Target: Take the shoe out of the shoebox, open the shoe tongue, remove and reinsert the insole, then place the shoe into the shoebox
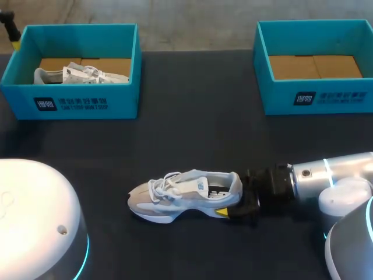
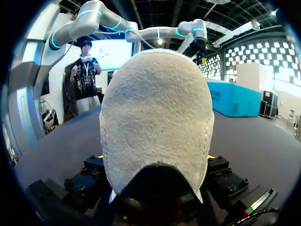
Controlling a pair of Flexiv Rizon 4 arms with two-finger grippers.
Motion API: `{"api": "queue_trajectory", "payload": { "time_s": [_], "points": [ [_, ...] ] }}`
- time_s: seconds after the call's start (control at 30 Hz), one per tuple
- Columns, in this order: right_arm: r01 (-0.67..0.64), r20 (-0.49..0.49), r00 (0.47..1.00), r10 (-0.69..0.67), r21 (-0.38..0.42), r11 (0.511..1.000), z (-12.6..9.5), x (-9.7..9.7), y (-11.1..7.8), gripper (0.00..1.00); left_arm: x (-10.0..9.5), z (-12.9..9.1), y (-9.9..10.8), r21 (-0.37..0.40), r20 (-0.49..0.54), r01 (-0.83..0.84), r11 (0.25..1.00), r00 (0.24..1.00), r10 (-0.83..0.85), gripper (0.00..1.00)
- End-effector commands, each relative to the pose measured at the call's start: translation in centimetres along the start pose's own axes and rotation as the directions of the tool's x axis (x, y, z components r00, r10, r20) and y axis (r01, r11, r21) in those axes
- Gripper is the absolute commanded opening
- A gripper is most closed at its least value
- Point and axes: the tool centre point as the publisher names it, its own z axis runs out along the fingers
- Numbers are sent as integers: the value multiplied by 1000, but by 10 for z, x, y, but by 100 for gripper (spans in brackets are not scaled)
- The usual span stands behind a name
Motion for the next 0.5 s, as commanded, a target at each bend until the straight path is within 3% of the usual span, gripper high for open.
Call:
{"api": "queue_trajectory", "payload": {
  "time_s": [0.03,0.1,0.13,0.23,0.33,0.4,0.5],
  "points": [
    [0,2,1000,0,5,1000,3,1,1,0,-20,-8,-21,2,-25,242,970,970,-242,100],
    [0,2,1000,0,5,1000,3,1,1,0,-32,-8,-25,77,-67,417,906,909,-412,100],
    [0,2,1000,0,5,1000,3,1,1,0,-37,-7,-29,19,-74,501,865,864,-499,100],
    [0,2,1000,0,5,1000,3,1,1,0,-50,-2,-38,-61,-65,629,775,772,-632,100],
    [0,2,1000,0,5,1000,3,1,1,0,-58,-2,-44,-47,-41,721,691,690,-723,100],
    [0,2,1000,0,5,1000,3,1,1,0,-63,-1,-53,5,-55,728,685,684,-727,100],
    [0,2,1000,0,5,1000,3,1,1,0,-63,-1,-53,5,-55,728,685,684,-727,100]
  ]
}}
